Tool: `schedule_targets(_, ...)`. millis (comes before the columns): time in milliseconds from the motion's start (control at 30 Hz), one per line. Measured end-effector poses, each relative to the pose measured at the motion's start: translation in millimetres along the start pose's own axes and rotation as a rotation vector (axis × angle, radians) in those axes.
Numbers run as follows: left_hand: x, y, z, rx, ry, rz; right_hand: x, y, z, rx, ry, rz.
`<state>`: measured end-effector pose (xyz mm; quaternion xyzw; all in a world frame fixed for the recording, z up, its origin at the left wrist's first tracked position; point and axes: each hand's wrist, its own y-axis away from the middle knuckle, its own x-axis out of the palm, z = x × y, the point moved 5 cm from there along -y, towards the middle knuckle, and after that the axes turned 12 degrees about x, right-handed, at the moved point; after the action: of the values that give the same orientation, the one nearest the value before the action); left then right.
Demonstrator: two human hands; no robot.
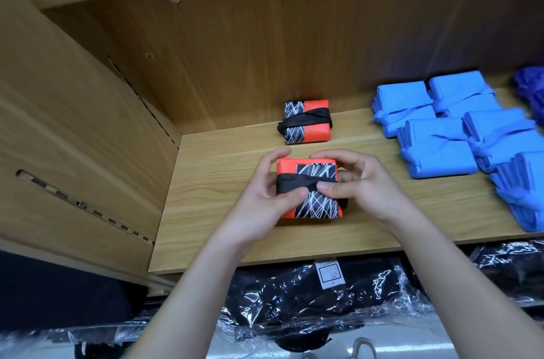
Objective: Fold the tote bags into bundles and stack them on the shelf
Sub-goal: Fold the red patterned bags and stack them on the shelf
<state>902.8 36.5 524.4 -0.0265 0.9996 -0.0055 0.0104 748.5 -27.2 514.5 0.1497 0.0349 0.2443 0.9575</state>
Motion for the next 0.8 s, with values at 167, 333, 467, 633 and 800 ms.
schedule_targets(167, -32, -17, -3, 0.042, -0.056, -0.245, 5, -8, -1, -0.023, 0.236, -0.005)
schedule_targets(333, -85, -55, 1, 0.016, -0.102, -0.492, -12, -33, 13, -0.115, 0.737, -0.357)
schedule_targets(467, -92, -84, 20, -0.009, -0.205, -0.482, -5, -66, 26, -0.136, 1.001, -0.424)
schedule_targets(633, -86, -108, 35, 0.048, -0.478, -0.450, -6, -100, 24, -0.063, 1.057, -0.377)
schedule_targets(800, -71, -121, 32, 0.106, -0.746, -0.410, -27, -100, 30, -0.073, 1.093, -0.497)
